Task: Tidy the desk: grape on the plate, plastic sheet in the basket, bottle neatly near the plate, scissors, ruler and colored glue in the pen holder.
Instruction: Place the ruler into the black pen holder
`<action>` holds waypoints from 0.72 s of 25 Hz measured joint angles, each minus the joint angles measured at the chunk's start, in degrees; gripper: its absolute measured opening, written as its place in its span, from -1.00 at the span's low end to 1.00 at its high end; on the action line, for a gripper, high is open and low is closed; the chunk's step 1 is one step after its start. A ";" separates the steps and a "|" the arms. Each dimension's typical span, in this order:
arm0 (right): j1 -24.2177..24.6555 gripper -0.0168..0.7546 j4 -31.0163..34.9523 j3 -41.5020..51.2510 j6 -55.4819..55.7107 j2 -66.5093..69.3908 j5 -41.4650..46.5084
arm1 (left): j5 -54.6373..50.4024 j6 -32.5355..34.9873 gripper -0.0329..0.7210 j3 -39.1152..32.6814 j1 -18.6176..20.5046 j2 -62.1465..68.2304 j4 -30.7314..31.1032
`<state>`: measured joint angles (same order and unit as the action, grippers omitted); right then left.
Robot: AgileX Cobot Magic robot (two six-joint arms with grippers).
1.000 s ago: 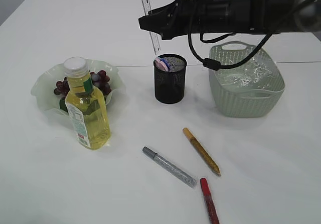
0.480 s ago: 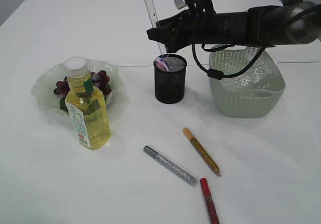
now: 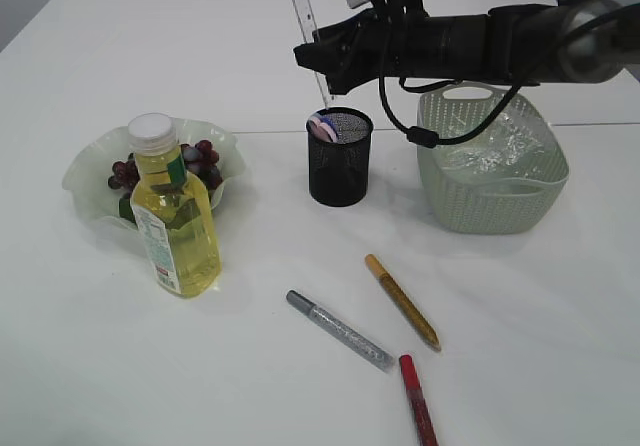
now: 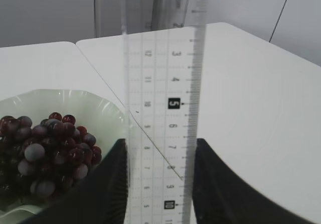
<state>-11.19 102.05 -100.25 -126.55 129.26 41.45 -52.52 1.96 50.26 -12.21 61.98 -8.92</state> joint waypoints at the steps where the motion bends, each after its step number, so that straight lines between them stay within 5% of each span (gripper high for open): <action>1: 0.00 -0.29 0.00 -0.24 0.00 0.59 -0.27 | -0.25 0.00 -0.27 0.00 0.00 0.00 -0.10; 18: 0.46 -0.29 0.00 -3.68 0.58 7.43 -2.24 | -0.48 0.00 -0.27 0.00 0.00 0.00 -0.10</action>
<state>-10.73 102.05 -103.93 -125.97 136.69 39.21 -53.00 1.96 50.26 -12.21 61.98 -9.02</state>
